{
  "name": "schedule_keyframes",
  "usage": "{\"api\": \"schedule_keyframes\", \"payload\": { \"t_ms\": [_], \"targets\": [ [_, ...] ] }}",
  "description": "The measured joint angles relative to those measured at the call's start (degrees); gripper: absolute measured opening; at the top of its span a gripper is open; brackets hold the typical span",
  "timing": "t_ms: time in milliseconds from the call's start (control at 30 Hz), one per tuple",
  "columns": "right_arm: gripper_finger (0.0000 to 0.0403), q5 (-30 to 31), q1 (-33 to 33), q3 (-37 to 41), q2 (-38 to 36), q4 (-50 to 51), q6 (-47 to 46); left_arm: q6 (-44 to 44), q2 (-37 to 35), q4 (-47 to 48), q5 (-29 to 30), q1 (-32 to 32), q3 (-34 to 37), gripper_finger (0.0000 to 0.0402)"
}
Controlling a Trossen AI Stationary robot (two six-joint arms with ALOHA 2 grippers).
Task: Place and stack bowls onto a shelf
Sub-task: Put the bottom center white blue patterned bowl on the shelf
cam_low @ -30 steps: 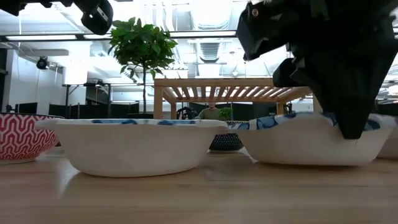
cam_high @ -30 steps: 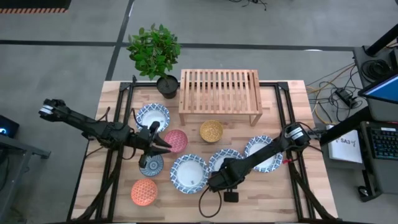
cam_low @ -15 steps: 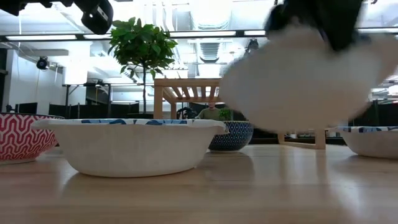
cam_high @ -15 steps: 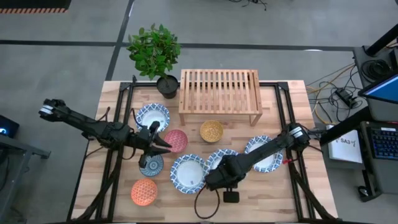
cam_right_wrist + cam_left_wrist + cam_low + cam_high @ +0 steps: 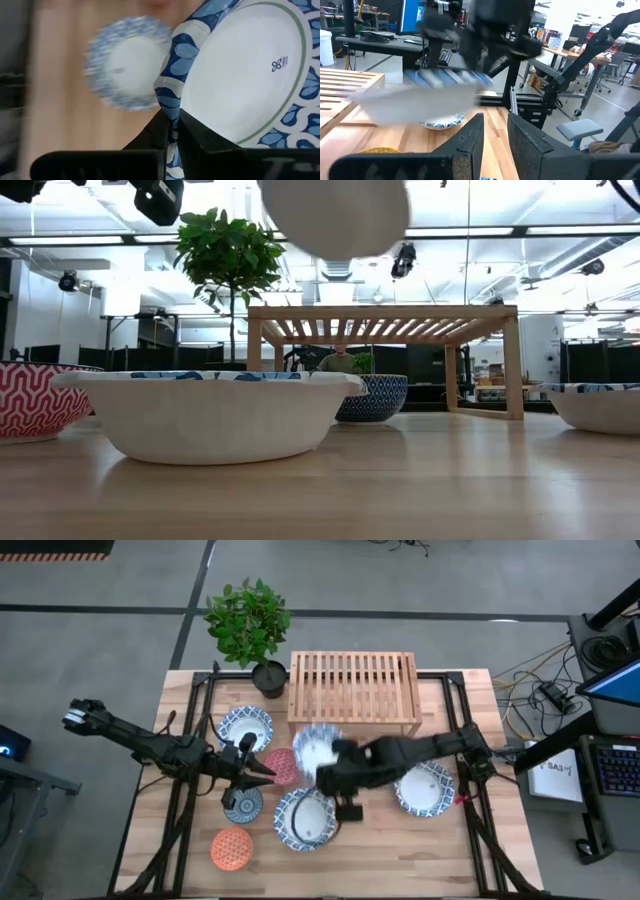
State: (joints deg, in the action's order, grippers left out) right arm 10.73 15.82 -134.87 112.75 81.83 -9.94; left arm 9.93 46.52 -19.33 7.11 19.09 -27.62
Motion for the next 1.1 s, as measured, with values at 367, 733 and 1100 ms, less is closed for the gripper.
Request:
{"api": "schedule_keyframes", "payload": {
  "t_ms": [367, 733, 1100],
  "targets": [
    [0.0018, 16.03, -14.75, 0.69, -1.81, 8.12, 17.46, 0.0, 0.0, -0.05, 0.0, 0.0, 0.0, 0.007],
    [0.0018, 5.16, -21.86, 2.29, -1.2, 1.89, 27.88, 0.0, 0.0, 0.09, 0.0, -0.01, 0.0, 0.007],
    [0.0018, 4.23, -21.99, 8.05, -1.14, -4.53, 30.23, -0.04, 0.0, 0.09, 0.0, 0.0, 0.0, 0.007]
  ]
}}
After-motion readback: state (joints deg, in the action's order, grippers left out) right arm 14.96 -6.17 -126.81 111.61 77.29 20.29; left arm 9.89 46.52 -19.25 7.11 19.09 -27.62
